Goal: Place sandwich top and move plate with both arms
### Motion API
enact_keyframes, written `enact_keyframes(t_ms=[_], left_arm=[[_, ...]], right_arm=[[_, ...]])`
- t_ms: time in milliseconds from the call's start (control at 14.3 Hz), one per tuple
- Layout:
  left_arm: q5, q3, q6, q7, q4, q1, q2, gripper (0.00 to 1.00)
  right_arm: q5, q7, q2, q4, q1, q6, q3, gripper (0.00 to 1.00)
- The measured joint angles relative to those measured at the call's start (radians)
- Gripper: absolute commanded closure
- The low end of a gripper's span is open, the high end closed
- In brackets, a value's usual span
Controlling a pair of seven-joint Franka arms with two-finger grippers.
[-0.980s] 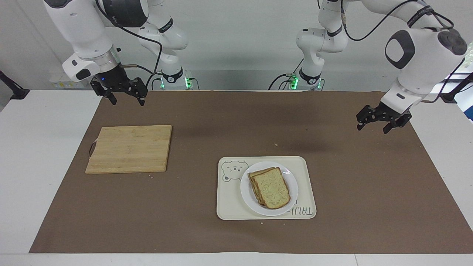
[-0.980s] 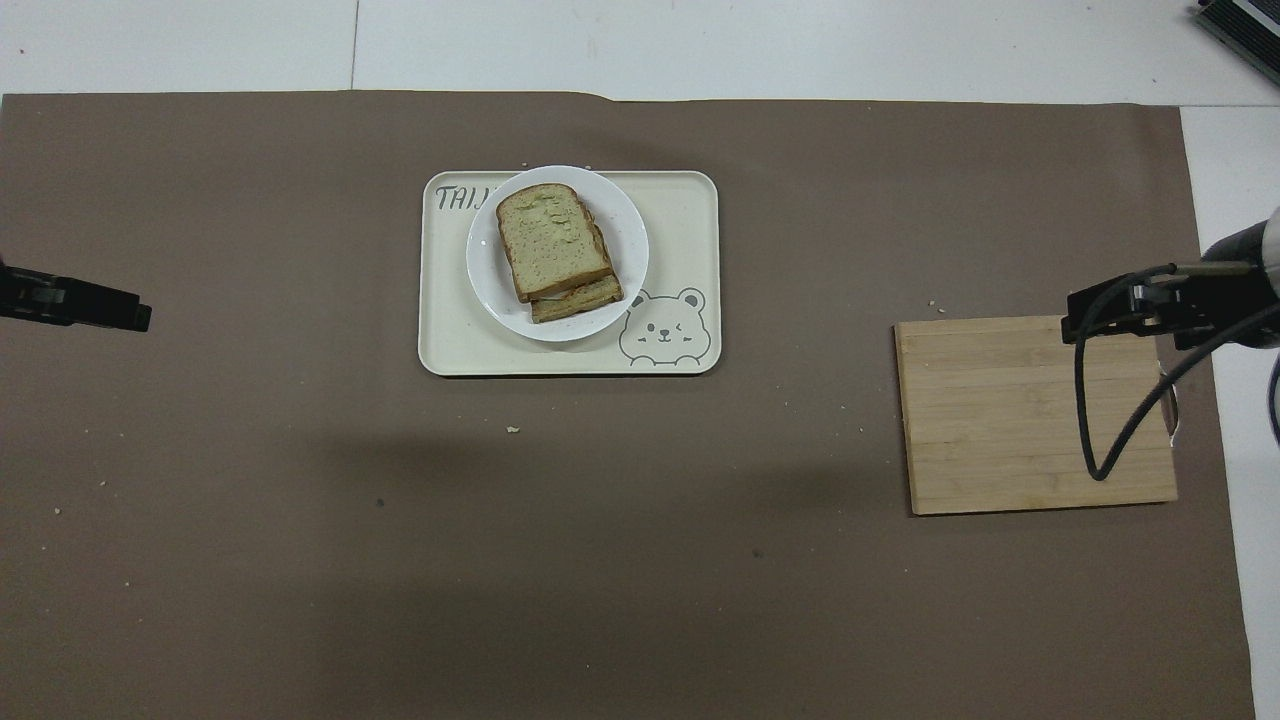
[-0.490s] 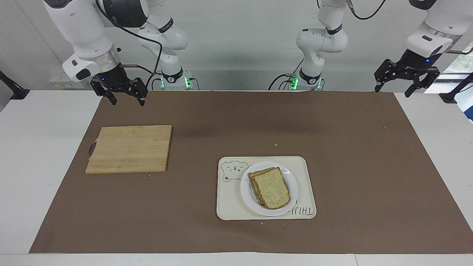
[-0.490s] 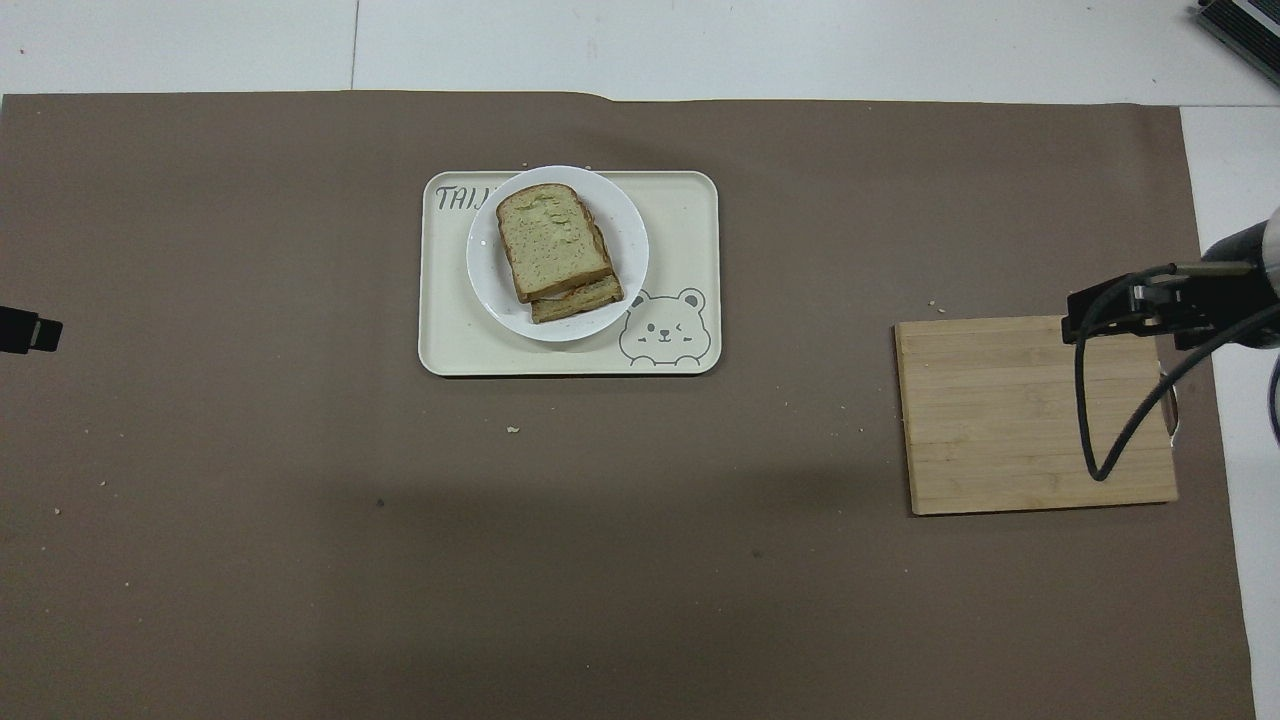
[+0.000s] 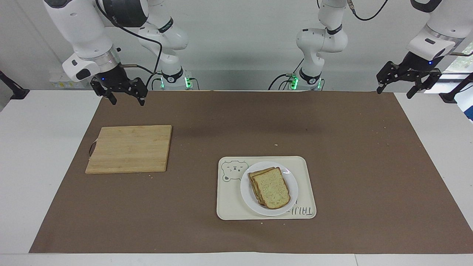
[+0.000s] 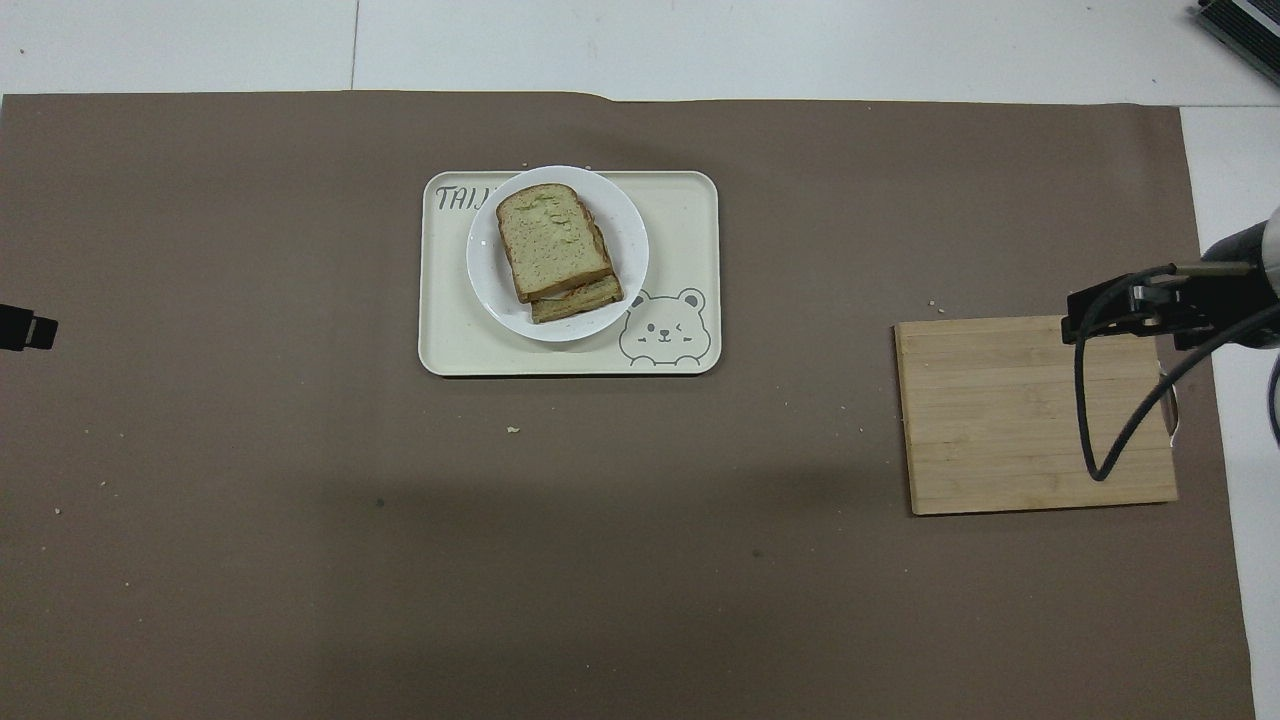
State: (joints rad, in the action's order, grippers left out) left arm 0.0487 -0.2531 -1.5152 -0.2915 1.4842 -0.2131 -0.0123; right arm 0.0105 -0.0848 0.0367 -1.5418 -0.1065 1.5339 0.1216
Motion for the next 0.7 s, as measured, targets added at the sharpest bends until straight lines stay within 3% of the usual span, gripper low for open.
enact_keyframes(t_ms=[700], left_arm=[[0.0,0.123,0.004,-0.004,0.0,0.149,-0.002,0.0]], right_arm=[[0.0,0.0,0.0,0.0,0.0,0.0,0.0,0.0]])
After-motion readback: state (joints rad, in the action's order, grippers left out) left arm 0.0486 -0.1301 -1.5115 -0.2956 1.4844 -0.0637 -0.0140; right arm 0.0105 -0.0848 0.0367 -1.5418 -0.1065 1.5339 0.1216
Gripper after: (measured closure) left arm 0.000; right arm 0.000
